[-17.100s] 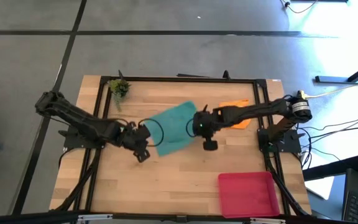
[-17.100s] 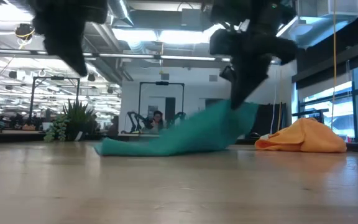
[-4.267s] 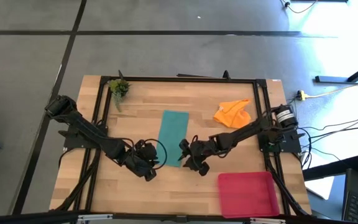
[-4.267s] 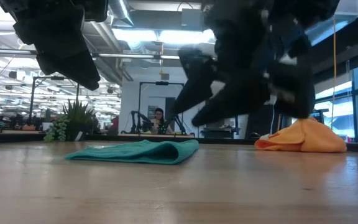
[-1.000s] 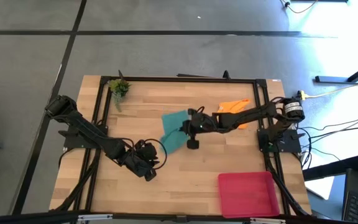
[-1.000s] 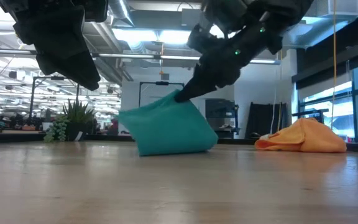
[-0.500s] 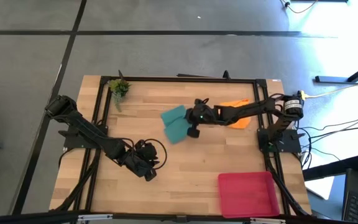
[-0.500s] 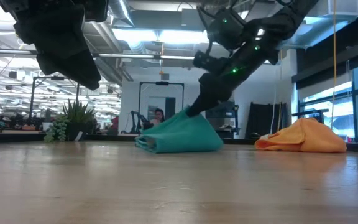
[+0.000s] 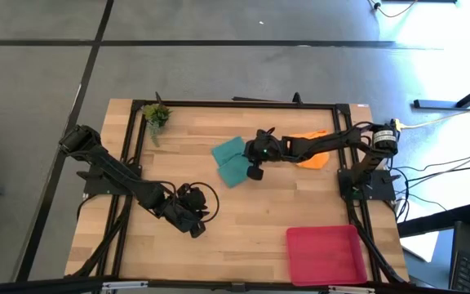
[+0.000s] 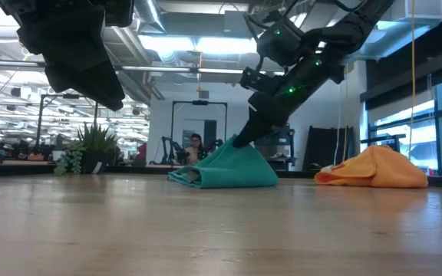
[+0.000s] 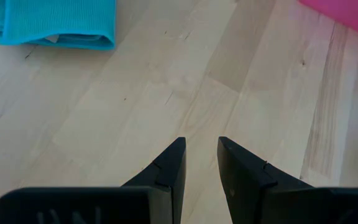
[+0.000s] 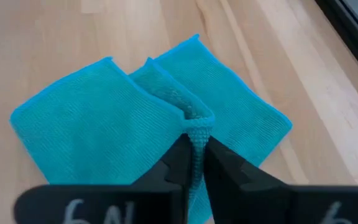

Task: Roll microfiber towels into tight, uniform cylinder then place into a basket
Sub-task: Fold the blue microfiber cloth, then roll the blue microfiber cloth

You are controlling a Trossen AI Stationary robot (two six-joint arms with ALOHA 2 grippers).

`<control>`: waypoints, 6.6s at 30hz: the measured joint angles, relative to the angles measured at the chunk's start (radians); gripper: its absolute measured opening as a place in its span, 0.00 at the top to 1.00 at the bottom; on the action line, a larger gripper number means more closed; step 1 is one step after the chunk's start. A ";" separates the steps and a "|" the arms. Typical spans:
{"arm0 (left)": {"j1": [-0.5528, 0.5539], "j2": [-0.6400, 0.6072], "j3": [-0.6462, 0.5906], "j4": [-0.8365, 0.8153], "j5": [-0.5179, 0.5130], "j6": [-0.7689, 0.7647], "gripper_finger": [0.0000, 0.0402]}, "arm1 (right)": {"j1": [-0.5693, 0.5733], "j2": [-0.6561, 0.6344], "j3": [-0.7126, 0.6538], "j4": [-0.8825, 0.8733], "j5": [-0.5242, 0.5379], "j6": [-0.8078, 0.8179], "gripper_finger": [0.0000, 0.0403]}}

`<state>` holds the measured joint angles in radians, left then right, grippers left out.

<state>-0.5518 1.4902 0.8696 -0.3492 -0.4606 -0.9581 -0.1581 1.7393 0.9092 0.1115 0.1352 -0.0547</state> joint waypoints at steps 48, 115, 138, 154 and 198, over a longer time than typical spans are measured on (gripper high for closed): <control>0.000 0.000 0.000 -0.009 -0.020 0.000 0.79 | 0.121 0.185 0.075 -0.014 -0.299 0.267 0.56; 0.155 0.150 0.000 0.074 -0.025 0.677 0.72 | 0.255 0.055 0.077 -0.191 -0.171 -0.211 0.56; 0.157 0.216 0.000 0.113 -0.027 0.680 0.72 | 0.220 0.210 0.080 -0.046 -0.149 -0.287 0.57; 0.161 0.299 0.003 0.108 -0.037 0.644 0.72 | 0.220 0.215 0.079 -0.033 -0.141 -0.264 0.96; 0.216 0.177 -0.001 0.106 0.219 0.373 1.00 | 0.200 0.217 0.077 -0.066 -0.502 -0.054 0.97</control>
<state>-0.3355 1.6676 0.8688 -0.2430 -0.2414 -0.5855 0.0422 1.9561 0.9867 0.0451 -0.3672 -0.1085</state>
